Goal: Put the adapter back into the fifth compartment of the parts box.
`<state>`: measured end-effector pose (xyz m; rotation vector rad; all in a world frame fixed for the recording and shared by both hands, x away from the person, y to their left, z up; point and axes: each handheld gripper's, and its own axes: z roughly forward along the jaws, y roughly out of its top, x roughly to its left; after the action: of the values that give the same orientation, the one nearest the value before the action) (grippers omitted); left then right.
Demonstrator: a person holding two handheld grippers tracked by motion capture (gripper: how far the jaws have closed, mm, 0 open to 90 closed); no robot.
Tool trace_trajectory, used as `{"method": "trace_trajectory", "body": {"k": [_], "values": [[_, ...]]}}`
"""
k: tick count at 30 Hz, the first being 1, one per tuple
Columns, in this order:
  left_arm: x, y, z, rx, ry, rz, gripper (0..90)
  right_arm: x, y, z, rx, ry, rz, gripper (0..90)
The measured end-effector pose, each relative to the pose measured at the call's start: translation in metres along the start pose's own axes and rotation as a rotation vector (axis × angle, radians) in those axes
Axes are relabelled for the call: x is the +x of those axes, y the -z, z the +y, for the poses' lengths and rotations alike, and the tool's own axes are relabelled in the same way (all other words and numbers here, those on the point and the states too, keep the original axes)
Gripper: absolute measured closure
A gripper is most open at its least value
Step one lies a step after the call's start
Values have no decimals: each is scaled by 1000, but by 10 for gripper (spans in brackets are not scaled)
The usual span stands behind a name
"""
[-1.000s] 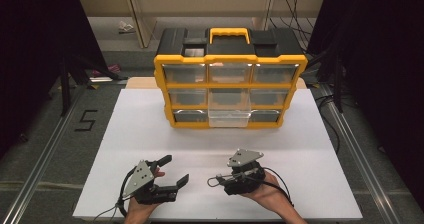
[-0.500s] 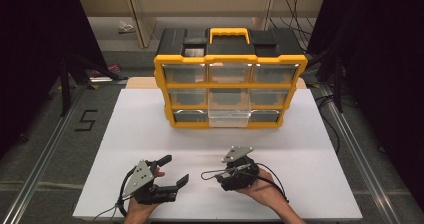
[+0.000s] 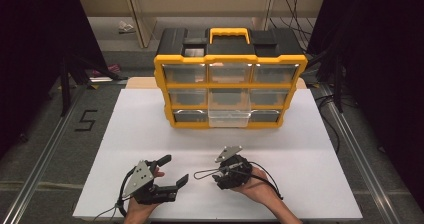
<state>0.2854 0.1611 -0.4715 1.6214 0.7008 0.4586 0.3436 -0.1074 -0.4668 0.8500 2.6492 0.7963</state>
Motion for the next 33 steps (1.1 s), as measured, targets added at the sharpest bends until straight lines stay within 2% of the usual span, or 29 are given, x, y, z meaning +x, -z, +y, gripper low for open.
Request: {"method": "trace_trajectory", "body": {"k": [1,2,8,11,17,19,20,22,24,28,29,33], "values": [[0,0,0,-1,0,0,159,1,-1,1,10,-11,0,397],[0,0,0,0,-1,-2,159,0,-2,0,15,4,2,399],[0,0,0,2,-3,-3,159,-1,-7,1,28,5,-8,415],[0,0,0,1,-3,-4,159,-1,-9,1,37,-10,-12,421],[0,0,0,0,-5,-6,159,-3,-10,1,53,-1,-5,448],[0,0,0,1,-5,-6,159,-3,-9,1,62,3,-1,478],[0,0,0,0,-4,-6,159,-4,-9,1,64,25,0,503],[0,0,0,1,-4,-6,159,-2,-8,1,67,24,6,545],[0,0,0,1,-4,-8,159,-1,-8,1,92,48,-4,572],[0,-1,-1,1,-4,-7,159,0,-8,2,101,53,16,655],[0,-1,-1,1,-4,-7,159,0,-8,2,108,36,24,671],[0,-1,-1,1,-4,-7,159,0,-7,3,131,29,45,713]]}}
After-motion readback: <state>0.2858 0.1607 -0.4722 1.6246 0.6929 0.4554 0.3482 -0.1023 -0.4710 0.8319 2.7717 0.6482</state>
